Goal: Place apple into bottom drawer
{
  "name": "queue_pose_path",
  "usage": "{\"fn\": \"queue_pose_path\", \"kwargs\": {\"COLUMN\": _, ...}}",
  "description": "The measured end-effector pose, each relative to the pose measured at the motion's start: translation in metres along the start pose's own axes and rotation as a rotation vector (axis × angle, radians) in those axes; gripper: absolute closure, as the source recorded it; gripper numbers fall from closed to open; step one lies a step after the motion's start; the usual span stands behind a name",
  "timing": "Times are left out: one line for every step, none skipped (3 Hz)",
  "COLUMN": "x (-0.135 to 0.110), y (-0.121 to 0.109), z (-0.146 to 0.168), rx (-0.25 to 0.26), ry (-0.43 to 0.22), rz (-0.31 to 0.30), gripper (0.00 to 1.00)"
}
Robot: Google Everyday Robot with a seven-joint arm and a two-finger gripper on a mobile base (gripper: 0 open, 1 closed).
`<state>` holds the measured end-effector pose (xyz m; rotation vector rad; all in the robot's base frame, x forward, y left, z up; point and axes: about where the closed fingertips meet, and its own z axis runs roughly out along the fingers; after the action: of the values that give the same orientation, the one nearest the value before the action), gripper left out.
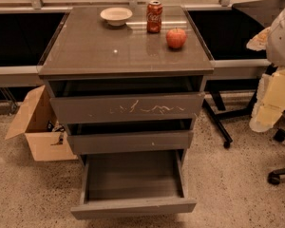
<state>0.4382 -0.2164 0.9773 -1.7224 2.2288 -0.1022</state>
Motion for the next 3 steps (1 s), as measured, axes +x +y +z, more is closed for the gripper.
{"fn": "queue_pose_path", "kwargs": {"x": 0.000, "y": 0.000, "z": 0.000, "rx": 0.000, "ry": 0.000, "rz": 0.000, "gripper": 0.00}}
{"fn": "queue_pose_path", "kwargs": {"x": 0.000, "y": -0.020, "z": 0.006, "rx": 0.036, "ry": -0.098, "rz": 0.028, "gripper": 0.00}}
{"fn": "queue_pose_path", "kwargs": {"x": -0.012, "y": -0.065, "z": 0.022, "rx": 0.076, "ry": -0.251, "rz": 0.033, "gripper": 0.00}}
